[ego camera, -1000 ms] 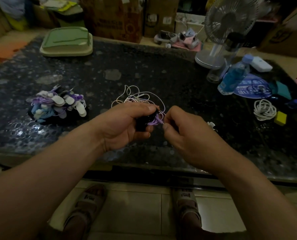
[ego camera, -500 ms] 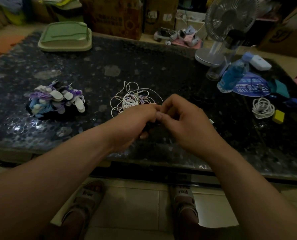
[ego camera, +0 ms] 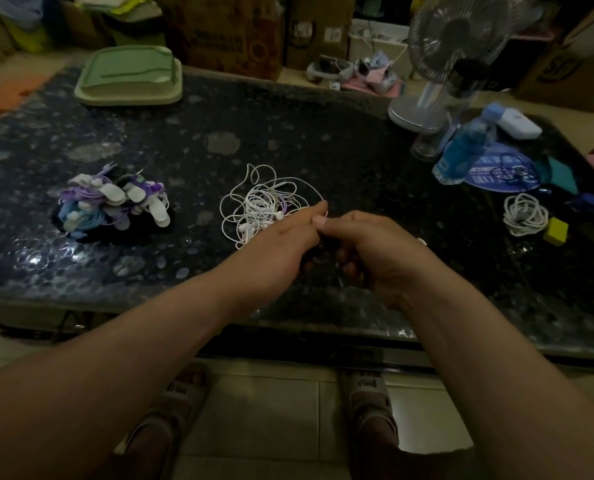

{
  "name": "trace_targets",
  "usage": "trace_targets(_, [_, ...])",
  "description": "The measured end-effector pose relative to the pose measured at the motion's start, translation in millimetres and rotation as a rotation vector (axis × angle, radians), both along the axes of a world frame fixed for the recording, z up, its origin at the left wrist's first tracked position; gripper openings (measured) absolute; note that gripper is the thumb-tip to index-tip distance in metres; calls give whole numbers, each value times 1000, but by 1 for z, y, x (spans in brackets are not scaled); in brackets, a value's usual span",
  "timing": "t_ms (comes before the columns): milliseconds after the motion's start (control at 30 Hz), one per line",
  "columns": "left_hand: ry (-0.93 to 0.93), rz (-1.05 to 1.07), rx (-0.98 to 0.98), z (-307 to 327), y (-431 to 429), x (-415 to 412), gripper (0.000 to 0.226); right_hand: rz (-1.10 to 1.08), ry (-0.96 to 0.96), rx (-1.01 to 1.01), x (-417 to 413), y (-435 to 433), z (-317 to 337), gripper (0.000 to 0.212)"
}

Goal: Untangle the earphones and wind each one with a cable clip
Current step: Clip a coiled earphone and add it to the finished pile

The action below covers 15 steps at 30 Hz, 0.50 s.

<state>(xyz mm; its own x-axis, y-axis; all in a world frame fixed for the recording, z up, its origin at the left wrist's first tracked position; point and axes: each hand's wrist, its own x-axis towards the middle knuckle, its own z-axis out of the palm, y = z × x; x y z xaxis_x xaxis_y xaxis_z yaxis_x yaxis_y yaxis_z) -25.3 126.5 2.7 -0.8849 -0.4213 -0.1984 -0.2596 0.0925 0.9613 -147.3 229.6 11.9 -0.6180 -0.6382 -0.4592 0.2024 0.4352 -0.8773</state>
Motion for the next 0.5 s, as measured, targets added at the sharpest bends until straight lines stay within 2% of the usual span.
trace_targets(100, [10, 25, -2, 0, 2, -2, 49, -29, 39, 0, -2, 2, -2, 28])
trace_targets(300, [23, 38, 32, -5, 1, -7, 54, -51, 426, 3, 2, -1, -13, 32])
trace_targets(500, [9, 59, 49, -5, -4, -6, 47, -11, 332, -36, 4, 2, -9, 31])
